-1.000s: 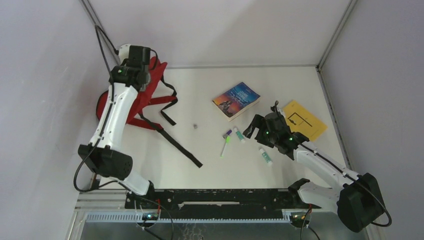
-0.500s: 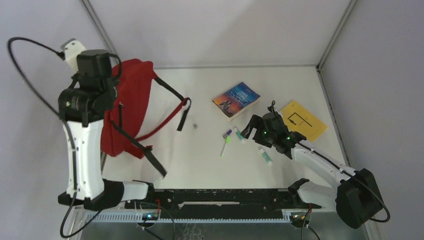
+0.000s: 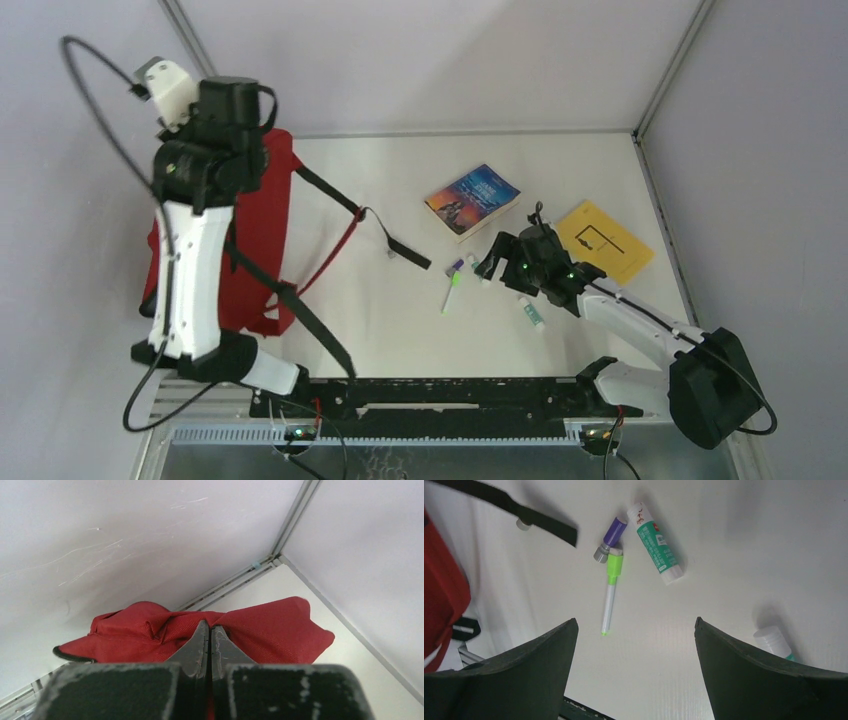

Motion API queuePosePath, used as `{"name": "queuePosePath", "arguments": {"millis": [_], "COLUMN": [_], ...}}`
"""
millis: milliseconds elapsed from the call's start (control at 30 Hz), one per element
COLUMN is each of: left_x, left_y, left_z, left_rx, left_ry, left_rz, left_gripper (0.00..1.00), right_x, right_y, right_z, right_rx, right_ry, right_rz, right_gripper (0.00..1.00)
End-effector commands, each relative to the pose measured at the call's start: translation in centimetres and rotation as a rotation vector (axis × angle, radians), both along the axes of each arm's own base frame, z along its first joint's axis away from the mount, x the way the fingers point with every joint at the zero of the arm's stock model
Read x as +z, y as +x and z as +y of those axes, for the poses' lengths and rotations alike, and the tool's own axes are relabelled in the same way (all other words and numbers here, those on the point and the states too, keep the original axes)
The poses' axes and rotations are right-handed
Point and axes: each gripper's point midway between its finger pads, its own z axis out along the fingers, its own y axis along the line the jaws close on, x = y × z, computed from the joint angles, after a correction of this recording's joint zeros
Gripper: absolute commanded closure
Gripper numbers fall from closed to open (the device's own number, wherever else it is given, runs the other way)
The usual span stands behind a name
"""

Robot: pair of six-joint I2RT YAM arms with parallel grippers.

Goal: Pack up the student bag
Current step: Adjust the student bag at the center of the board.

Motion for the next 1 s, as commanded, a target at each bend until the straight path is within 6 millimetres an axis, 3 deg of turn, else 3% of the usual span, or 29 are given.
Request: {"name": "queuePosePath", "arguments": {"millis": [0, 133, 267, 400, 567, 867, 967], "left_x": [2.7, 2.7, 1.6, -1.3, -5.5, -12.9, -14.3], "left_y": [0.9, 1.7, 4.8, 9.2, 13.2, 22.9, 25.4], "left_z": [0.3, 0.1, -1.1, -3.0, -4.7, -9.0, -10.1], "left_rx": [0.168, 0.197, 0.121, 0.029, 0.038, -0.028, -0.059], "left_ry": [0.035, 0.048, 0.019, -0.026, -0.026, -0.112, -0.153], "left_rz": [-0.17, -0.196, -0.199, -0.129, -0.045, -0.012, -0.042], "left_gripper": [1.0, 1.0, 1.0, 1.0, 1.0, 1.0, 1.0], "right_x": [1.9, 1.7, 1.4, 1.2, 1.0, 0.5, 0.4], "right_y": [1.1, 0.9, 1.0, 1.1, 1.1, 0.7, 0.6], "right_z": [1.2, 1.3, 1.6, 1.8, 2.2, 2.1, 2.1], "right_rx": [0.007, 0.009, 0.014, 0.017, 0.028, 0.023, 0.024], "right_ry": [0.039, 0.036, 0.036, 0.025, 0.02, -0.001, -0.005], "right_rz": [-0.048, -0.039, -0.032, -0.012, -0.006, 0.012, 0.018], "right_gripper": [0.04, 0.04, 0.04, 0.05, 0.05, 0.05, 0.05]}}
